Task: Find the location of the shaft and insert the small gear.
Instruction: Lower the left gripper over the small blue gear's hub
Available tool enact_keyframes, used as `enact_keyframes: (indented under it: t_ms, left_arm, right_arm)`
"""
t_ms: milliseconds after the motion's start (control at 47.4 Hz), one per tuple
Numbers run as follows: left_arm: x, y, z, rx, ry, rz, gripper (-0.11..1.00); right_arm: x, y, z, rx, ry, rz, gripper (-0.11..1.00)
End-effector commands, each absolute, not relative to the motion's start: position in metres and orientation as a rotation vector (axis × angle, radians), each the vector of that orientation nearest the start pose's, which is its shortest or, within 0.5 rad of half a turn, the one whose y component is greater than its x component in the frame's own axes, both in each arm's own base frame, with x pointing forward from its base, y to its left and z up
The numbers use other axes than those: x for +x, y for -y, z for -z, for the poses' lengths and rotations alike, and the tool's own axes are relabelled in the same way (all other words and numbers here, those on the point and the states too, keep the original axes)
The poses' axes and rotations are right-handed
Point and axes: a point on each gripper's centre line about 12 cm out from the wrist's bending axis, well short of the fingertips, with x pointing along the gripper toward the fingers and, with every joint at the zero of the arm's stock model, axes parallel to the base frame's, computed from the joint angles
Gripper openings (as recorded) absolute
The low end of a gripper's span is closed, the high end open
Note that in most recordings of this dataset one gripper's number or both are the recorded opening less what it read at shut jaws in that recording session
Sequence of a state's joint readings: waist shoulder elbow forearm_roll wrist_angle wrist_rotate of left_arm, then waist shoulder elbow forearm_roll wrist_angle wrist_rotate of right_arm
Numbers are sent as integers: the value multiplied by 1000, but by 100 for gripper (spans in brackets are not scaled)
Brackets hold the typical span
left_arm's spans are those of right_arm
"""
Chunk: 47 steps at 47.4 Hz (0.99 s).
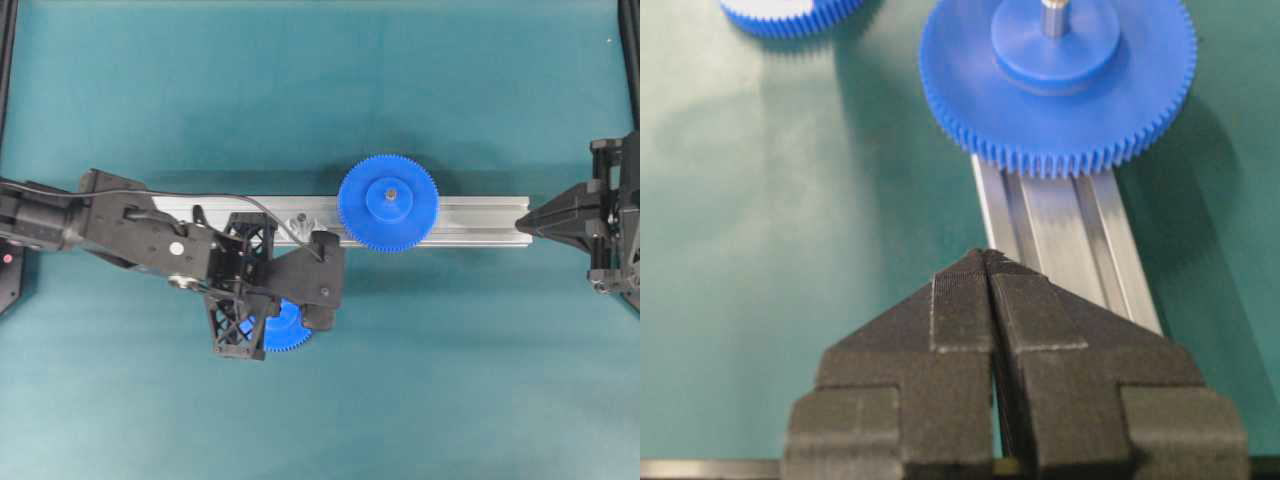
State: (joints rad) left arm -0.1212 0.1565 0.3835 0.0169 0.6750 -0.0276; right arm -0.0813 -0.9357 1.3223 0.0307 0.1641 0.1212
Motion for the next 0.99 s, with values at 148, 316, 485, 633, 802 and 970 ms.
enact_keyframes:
  t_ms: [148, 316, 485, 633, 802, 970]
  left_arm:
    - [411, 50, -163, 73, -1208, 91, 0]
    - [411, 51, -164, 71, -1207, 91, 0]
    - [412, 52, -164, 73, -1204, 93, 1]
    - [412, 53, -162, 72, -1196, 95, 4]
    - [413, 53, -162, 63, -1186, 90, 29]
    - [413, 53, -158, 60, -1195, 87, 77]
  right_arm:
    - [175, 14, -181, 179, -532, 121, -1]
    - [174, 14, -181, 182, -532, 122, -1]
    - [174, 14, -180, 182, -534, 122, -1]
    - [173, 14, -180, 182, -531, 122, -1]
    - [173, 14, -179, 182, -531, 122, -1]
    - [173, 14, -178, 183, -530, 123, -1]
